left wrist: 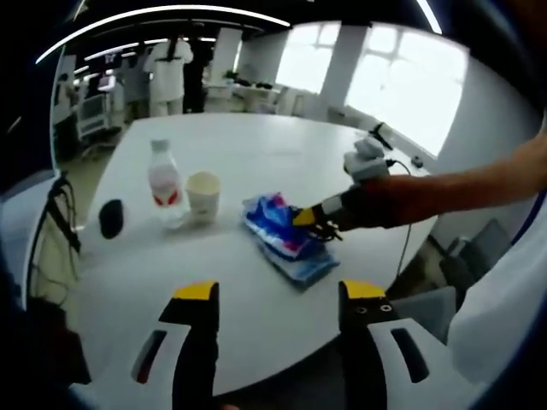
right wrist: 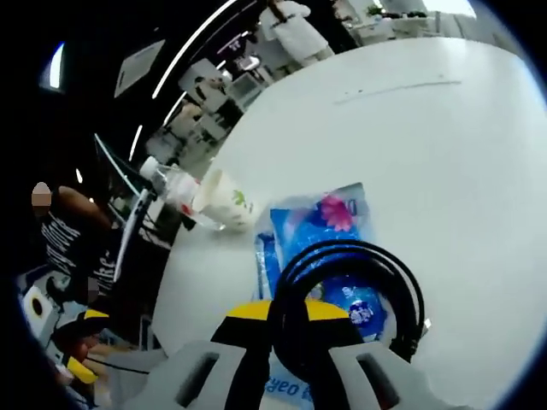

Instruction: Arrange the tabletop items into an orderly group along one side of the table until the central work area is clear of visible clutter.

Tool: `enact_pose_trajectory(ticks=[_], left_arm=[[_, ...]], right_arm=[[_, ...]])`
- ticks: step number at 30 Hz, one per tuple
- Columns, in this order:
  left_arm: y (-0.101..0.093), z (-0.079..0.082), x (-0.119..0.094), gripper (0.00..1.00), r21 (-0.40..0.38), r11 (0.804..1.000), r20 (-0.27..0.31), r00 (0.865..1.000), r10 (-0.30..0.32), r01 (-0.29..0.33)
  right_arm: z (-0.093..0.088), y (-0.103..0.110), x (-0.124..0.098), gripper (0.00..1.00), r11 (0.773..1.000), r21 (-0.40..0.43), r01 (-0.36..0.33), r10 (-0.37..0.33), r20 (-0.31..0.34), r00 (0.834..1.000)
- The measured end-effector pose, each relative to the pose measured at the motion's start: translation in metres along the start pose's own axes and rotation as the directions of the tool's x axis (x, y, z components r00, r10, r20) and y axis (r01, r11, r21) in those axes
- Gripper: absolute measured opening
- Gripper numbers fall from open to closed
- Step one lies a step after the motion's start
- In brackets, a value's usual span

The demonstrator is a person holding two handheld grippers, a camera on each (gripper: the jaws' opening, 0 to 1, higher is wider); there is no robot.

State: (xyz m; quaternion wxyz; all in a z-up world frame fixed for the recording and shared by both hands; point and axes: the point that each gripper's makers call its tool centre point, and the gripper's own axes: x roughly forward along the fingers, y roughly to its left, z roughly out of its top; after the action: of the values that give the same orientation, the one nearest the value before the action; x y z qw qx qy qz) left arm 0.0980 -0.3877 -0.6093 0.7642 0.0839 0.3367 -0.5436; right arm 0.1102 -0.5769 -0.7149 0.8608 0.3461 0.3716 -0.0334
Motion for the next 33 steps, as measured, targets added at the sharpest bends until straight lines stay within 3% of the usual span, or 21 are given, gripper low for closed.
enact_pose_trajectory(ticks=[21,28,33], left_arm=[[-0.006,-0.001,0.004,0.55,0.018,1.0,-0.007,1.0,-0.018,0.018],[-0.006,0.0,0.003,0.56,0.022,1.0,-0.005,1.0,-0.017,0.018],[-0.005,0.0,0.002,0.56,0.026,0.999,-0.003,1.0,-0.019,0.019]], right_arm=[[0.009,0.004,-0.037,0.06,0.999,0.031,-0.045,0.042,0.1,0.994],[0.011,0.0,-0.047,0.06,0.998,0.026,-0.051,0.047,0.125,0.991],[0.012,-0.014,-0.054,0.06,0.998,0.035,-0.045,0.039,0.147,0.988]])
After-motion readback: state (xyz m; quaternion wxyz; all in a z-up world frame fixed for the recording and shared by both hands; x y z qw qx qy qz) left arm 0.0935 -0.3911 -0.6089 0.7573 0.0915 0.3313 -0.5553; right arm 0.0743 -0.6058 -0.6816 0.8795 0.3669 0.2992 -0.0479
